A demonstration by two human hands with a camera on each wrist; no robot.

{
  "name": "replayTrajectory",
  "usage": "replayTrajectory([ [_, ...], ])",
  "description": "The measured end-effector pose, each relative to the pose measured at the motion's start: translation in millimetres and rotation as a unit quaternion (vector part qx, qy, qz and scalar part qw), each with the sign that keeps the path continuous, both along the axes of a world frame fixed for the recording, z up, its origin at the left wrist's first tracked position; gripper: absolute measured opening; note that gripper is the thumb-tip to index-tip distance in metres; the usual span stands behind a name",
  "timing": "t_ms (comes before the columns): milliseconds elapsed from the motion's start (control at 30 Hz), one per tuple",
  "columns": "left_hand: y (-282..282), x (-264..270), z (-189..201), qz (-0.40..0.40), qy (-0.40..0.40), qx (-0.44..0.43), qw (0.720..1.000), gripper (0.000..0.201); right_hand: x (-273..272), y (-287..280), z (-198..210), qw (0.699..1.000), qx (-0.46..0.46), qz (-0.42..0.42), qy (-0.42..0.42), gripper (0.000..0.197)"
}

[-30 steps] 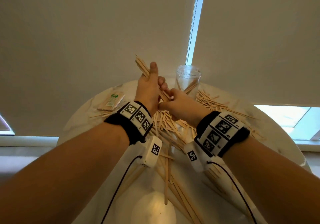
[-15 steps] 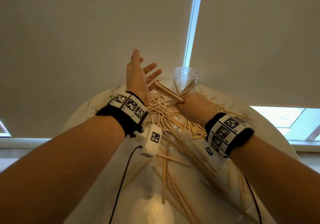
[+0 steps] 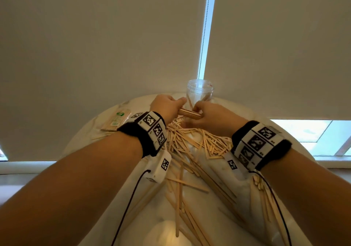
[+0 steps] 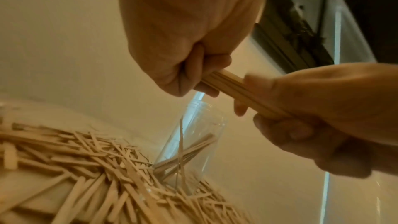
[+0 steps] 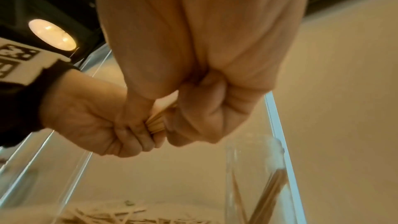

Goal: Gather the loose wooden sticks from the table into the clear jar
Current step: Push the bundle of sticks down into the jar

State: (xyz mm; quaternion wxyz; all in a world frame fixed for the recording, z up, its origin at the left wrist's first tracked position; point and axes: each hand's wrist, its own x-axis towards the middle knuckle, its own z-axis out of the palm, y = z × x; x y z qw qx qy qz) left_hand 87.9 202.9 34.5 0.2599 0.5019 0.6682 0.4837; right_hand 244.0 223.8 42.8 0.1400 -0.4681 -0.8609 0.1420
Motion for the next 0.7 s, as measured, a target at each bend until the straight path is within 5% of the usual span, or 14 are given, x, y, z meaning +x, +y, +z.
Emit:
replayTrajectory([
  [200, 42.5, -2.4, 13.7, -0.038, -0.277, -0.011, 0.960, 0.040, 23.1, 28.5, 57.3, 0.994, 0.106, -0.030, -0.021, 0.044],
  [267, 61.3, -3.6, 11.4, -0.028, -0.225, -0.046, 0.973, 0.041, 31.7, 53.6, 83.0, 0.986, 0.135, -0.075, -0.064, 0.047],
  [400, 95.8, -2.3, 1.8, -0.077, -0.028, -0.129, 0.988, 0.122, 16.4, 99.8, 112.4, 0.958, 0.138, -0.099, -0.230, 0.062],
  [500, 116.2, 4.0, -5.8, -0.129, -0.026, -0.104, 0.986, 0.154, -19.8, 128.4, 111.3, 0.929, 0.141, -0.081, -0.332, 0.058],
  [700, 139.6, 6.8, -23.1, -0.152, -0.008, -0.043, 0.987, 0.108, -72.3, 175.2, 68.9, 0.904, 0.122, -0.050, -0.406, 0.034],
])
